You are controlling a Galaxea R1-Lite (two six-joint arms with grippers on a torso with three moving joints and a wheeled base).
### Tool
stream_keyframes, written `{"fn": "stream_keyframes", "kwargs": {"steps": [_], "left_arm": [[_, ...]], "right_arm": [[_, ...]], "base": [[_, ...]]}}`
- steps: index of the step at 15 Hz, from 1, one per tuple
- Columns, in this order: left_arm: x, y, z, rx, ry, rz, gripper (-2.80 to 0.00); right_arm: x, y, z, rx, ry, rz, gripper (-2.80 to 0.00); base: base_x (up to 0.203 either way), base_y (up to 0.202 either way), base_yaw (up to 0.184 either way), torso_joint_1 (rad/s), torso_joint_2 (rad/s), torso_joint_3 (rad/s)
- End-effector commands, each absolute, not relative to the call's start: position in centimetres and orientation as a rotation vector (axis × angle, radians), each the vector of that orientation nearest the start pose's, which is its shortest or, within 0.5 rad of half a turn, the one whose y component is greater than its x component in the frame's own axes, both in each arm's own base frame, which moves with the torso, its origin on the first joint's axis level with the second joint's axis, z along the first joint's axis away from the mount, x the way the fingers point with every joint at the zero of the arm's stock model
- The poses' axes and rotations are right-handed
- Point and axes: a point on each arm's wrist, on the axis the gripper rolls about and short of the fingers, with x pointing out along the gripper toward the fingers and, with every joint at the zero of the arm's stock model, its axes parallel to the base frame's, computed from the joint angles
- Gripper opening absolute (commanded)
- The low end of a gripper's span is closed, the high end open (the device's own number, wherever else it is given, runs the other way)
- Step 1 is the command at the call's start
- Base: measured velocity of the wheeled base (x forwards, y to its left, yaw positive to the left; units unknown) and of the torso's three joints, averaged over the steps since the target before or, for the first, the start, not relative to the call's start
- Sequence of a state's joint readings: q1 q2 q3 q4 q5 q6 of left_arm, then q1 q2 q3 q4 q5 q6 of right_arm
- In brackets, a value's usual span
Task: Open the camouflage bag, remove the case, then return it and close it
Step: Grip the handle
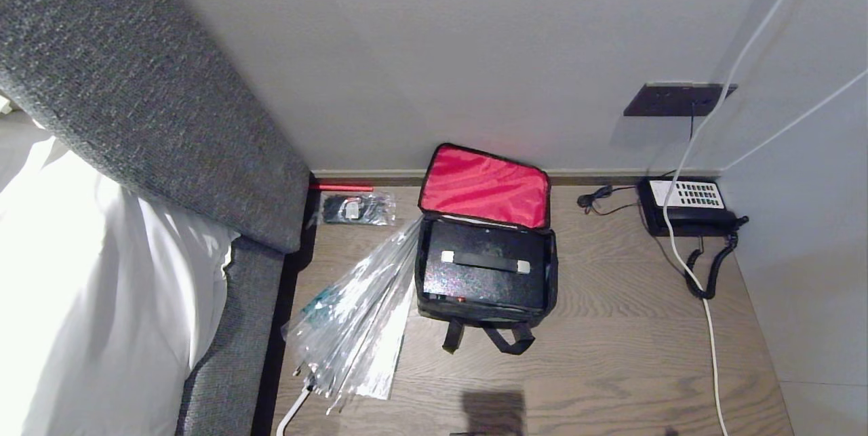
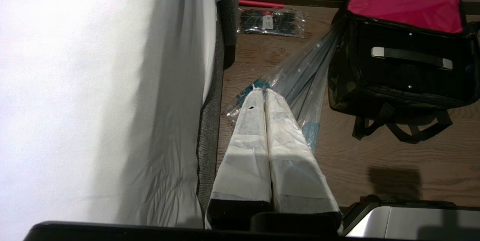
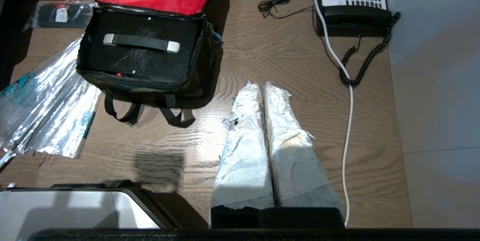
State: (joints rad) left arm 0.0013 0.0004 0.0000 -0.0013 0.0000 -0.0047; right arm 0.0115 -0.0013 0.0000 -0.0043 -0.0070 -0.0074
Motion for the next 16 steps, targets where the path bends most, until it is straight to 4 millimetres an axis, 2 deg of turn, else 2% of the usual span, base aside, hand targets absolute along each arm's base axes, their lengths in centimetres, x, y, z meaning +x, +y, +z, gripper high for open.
{"fn": "stream_keyframes", "kwargs": {"steps": [1,6,9,11,13,14,16], "left_arm": [[-2.3,0.0,7.6,-0.006,-0.002,0.002,-2.8],[-2.3,0.0,7.6,-0.005,-0.002,0.002,-2.8],[-2.3,0.0,7.6,-0.005,-0.002,0.002,-2.8],[-2.3,0.0,7.6,-0.005,-0.002,0.002,-2.8],[-2.3,0.0,7.6,-0.005,-0.002,0.002,-2.8],[-2.3,0.0,7.6,-0.005,-0.003,0.002,-2.8],[-2.3,0.0,7.6,-0.005,-0.002,0.002,-2.8]], "right_arm": [[-2.4,0.0,7.5,-0.006,-0.021,0.005,-2.8],[-2.5,-0.1,7.7,-0.004,-0.027,0.001,-2.8],[-3.9,-0.1,10.3,0.003,-0.035,-0.003,-2.8],[-5.7,-0.1,11.2,0.037,0.103,0.019,-2.8],[-7.8,0.2,11.9,0.065,0.225,0.123,-2.8],[-7.8,0.2,12.3,0.07,0.259,0.155,-2.8],[-6.0,0.2,14.2,0.085,0.358,0.168,-2.8]], "base": [[0.0,0.0,0.0,0.0,0.0,0.0],[0.0,0.0,0.0,0.0,0.0,0.0],[0.0,0.0,0.0,0.0,0.0,0.0],[0.0,0.0,0.0,0.0,0.0,0.0],[0.0,0.0,0.0,0.0,0.0,0.0],[0.0,0.0,0.0,0.0,0.0,0.0],[0.0,0.0,0.0,0.0,0.0,0.0]]}}
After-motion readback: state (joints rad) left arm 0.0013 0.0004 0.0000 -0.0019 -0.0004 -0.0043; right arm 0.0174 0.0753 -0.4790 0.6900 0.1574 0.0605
